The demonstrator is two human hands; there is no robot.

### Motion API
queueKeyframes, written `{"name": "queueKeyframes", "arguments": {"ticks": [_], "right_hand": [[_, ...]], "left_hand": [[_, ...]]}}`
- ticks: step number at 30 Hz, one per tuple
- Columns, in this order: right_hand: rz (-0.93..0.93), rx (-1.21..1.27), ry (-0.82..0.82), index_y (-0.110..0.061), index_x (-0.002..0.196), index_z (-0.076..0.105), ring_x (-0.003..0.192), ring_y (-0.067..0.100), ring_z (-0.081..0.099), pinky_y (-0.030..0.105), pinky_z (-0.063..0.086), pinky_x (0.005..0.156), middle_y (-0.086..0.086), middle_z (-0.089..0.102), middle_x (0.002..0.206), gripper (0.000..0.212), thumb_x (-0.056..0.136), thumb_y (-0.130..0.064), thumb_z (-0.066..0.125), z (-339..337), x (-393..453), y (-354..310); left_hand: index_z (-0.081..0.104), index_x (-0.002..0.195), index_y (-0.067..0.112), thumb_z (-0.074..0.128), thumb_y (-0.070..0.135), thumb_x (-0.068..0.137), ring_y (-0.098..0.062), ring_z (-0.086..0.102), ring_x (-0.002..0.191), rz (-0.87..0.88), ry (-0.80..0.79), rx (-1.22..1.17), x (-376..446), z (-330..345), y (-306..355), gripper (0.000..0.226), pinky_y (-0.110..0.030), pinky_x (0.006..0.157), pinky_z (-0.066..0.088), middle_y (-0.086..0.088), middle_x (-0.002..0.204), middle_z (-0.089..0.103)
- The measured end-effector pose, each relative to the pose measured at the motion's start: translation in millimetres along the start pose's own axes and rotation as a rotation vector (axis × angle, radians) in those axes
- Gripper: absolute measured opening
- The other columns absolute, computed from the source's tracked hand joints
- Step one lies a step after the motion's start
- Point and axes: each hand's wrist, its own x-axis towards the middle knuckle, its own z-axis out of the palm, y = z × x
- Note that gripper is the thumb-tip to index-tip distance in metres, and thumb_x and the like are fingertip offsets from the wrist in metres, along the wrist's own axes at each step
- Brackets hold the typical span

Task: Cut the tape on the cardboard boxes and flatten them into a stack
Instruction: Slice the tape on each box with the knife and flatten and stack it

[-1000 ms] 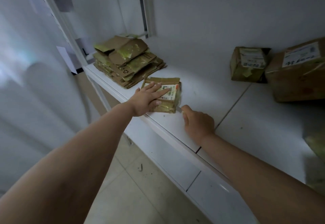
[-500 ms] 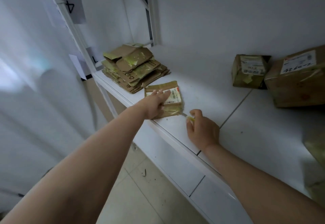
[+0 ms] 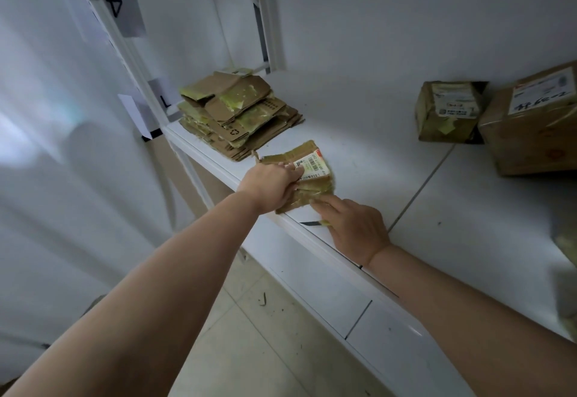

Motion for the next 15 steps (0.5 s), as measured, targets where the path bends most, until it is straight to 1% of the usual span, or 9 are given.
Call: {"name": "queueKeyframes", "arguments": {"ticks": [3,6,8,10,12,14,15], "right_hand": [[-0.026,0.014,-0.015,-0.017,0.116,0.067,0.062,0.021,0.063,0.025,0.045,0.041,-0.004,0.067,0.118,0.053,0.064,-0.003,0.072,2,5,-1],[-0.036,-0.004,-0.017,-0.016,0.118,0.067,0.065,0.019,0.065,0.023,0.044,0.041,-0.005,0.066,0.119,0.059,0.06,-0.003,0.076,4,14,-7],[-0.022,-0.041,-0.055,-0.017,0.122,0.065,0.066,0.019,0.065,0.02,0.038,0.042,-0.005,0.066,0.121,0.065,0.059,-0.003,0.075,7,17,-11],[0.008,-0.085,-0.114,-0.018,0.125,0.062,0.063,0.018,0.064,0.019,0.029,0.043,-0.006,0.064,0.124,0.069,0.059,-0.004,0.074,9,17,-11],[0.04,-0.069,-0.192,-0.019,0.131,0.055,0.064,0.022,0.064,0.021,0.028,0.046,-0.007,0.057,0.132,0.066,0.068,-0.005,0.069,8,19,-14],[0.077,-0.037,-0.245,-0.021,0.138,0.044,0.07,0.026,0.063,0.026,0.029,0.05,-0.01,0.045,0.141,0.06,0.081,-0.009,0.058,6,23,-19],[0.102,-0.029,-0.274,-0.022,0.138,0.04,0.073,0.028,0.062,0.028,0.03,0.053,-0.012,0.04,0.143,0.056,0.085,-0.011,0.054,4,27,-22]], "left_hand": [[0.039,0.144,0.022,0.035,0.026,0.101,-0.023,0.049,0.127,-0.003,0.025,-0.003,1,2,0,0.044,-0.037,0.092,0.045,0.0,0.14,0.052],[0.04,0.143,0.022,0.035,0.027,0.101,-0.023,0.05,0.125,-0.008,0.041,-0.012,-1,4,-1,0.043,-0.037,0.09,0.046,0.001,0.138,0.054],[0.04,0.143,0.022,0.035,0.028,0.101,-0.023,0.05,0.125,-0.004,0.04,-0.02,-2,4,-4,0.042,-0.037,0.09,0.046,0.001,0.139,0.053],[0.04,0.144,0.022,0.035,0.028,0.102,-0.024,0.049,0.126,0.005,0.026,-0.046,-2,1,-6,0.043,-0.037,0.092,0.043,-0.002,0.14,0.051],[0.037,0.146,0.023,0.037,0.03,0.102,-0.024,0.047,0.129,0.018,-0.005,-0.069,-3,-5,-8,0.044,-0.036,0.095,0.039,-0.004,0.144,0.048],[0.033,0.149,0.024,0.04,0.029,0.101,-0.025,0.044,0.132,0.015,-0.039,-0.126,-6,-8,-10,0.048,-0.033,0.098,0.035,-0.005,0.149,0.043],[0.03,0.15,0.025,0.042,0.027,0.1,-0.026,0.043,0.132,0.006,-0.054,-0.166,-8,-8,-12,0.05,-0.032,0.098,0.033,-0.004,0.151,0.04]]}}
